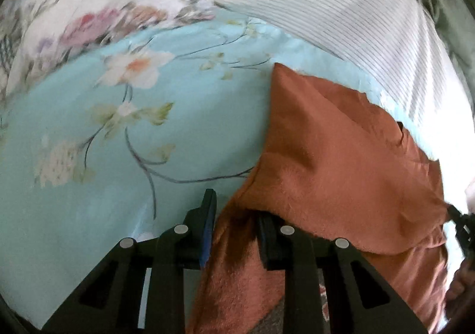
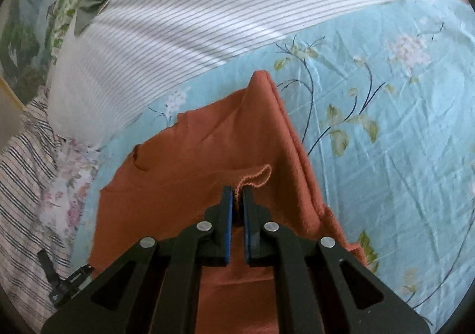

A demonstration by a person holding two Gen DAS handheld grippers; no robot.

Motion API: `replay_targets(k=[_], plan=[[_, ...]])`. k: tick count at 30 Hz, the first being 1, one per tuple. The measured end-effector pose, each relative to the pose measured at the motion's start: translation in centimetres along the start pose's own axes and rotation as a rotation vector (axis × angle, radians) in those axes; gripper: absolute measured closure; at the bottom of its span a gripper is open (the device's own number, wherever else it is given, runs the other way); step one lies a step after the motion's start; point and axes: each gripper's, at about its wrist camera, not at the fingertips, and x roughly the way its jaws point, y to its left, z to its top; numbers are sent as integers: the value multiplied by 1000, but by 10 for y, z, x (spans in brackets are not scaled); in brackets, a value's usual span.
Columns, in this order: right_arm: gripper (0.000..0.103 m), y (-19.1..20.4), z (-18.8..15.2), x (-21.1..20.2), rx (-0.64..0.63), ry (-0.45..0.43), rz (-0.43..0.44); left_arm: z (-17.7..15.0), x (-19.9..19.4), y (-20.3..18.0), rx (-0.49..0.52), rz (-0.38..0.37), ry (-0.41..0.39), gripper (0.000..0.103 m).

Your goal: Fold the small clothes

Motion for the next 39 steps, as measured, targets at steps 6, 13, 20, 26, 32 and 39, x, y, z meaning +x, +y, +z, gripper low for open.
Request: replay_targets(k=[6,13,20,26,32,39], plan=[[102,0,6,-25,1,-92,-41,-7,3,-12,56,34,5,78],[97,23,-3,-15,-60,-21,-3,-18,10,-6,91,59,-1,76],[103,24,-22,47,-122,135,-140,-15,12,-3,91,44,3,75],[95,-11,-15,-1,-14,35,-194,-13,11,3,75,6,18,75],[55,-16,-39,-54,-47,34,-99,-24,-13,9,73,-50,64,75],[55,-42,-85,-94,-29,87,-74,-57,-47,27,132,-134,136,65]])
